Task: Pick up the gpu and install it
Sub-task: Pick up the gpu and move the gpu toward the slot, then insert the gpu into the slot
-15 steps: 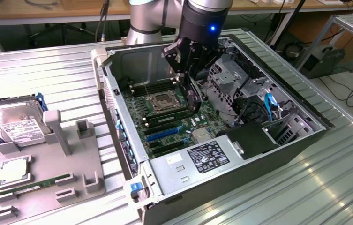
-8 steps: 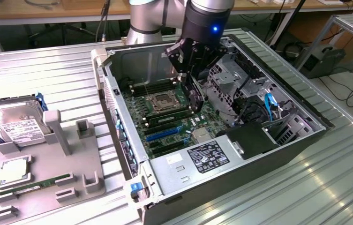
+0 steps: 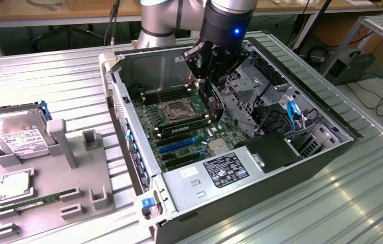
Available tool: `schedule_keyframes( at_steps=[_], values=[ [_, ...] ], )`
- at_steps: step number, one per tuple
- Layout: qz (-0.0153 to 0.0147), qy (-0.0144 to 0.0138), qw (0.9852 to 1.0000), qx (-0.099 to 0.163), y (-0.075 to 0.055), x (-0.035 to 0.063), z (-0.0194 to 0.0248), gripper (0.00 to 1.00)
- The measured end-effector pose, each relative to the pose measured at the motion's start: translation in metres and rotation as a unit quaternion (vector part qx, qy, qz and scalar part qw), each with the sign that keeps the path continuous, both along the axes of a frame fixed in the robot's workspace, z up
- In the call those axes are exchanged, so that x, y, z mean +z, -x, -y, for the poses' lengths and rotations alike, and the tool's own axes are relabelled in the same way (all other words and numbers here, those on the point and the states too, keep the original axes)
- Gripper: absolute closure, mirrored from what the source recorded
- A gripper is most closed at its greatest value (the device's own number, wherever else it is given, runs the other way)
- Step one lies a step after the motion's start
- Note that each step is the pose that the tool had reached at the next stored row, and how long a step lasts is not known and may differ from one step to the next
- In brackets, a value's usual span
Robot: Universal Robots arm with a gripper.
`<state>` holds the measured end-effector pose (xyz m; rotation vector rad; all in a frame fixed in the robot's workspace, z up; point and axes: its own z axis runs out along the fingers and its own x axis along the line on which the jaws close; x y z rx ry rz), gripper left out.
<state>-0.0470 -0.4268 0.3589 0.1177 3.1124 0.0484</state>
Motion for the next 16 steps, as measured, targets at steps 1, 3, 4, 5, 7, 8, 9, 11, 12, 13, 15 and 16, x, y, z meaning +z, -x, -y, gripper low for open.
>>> schedule_keyframes(
  at_steps=[1, 3, 4, 5, 7, 8, 9, 11, 12, 13, 15, 16],
  values=[
    [0.0000, 0.0001, 1.0000, 0.000, 0.0000, 0.0000, -0.0001, 0.74],
    [0.0000, 0.0000, 1.0000, 0.000, -0.0001, 0.0000, -0.0001, 0.74],
    [0.0000, 0.0000, 1.0000, 0.000, -0.0001, 0.0000, -0.0001, 0.74],
    [0.0000, 0.0001, 1.0000, 0.000, -0.0001, 0.0000, -0.0001, 0.74],
    [0.0000, 0.0000, 1.0000, 0.000, -0.0001, 0.0000, -0.0001, 0.74],
    [0.0000, 0.0000, 1.0000, 0.000, -0.0001, 0.0000, -0.0001, 0.74],
    [0.0000, 0.0000, 1.0000, 0.000, -0.0001, 0.0000, -0.0001, 0.74],
    [0.0000, 0.0000, 1.0000, 0.000, -0.0001, 0.0000, -0.0001, 0.74],
    [0.0000, 0.0000, 1.0000, 0.000, -0.0001, 0.0000, -0.0001, 0.74],
    [0.0000, 0.0000, 1.0000, 0.000, -0.0001, 0.0000, -0.0001, 0.74],
    [0.0000, 0.0000, 1.0000, 0.007, -0.0001, 0.0000, -0.0001, 0.74],
    [0.0000, 0.0000, 0.9999, 0.011, -0.0001, 0.0000, -0.0001, 0.74]
  ],
)
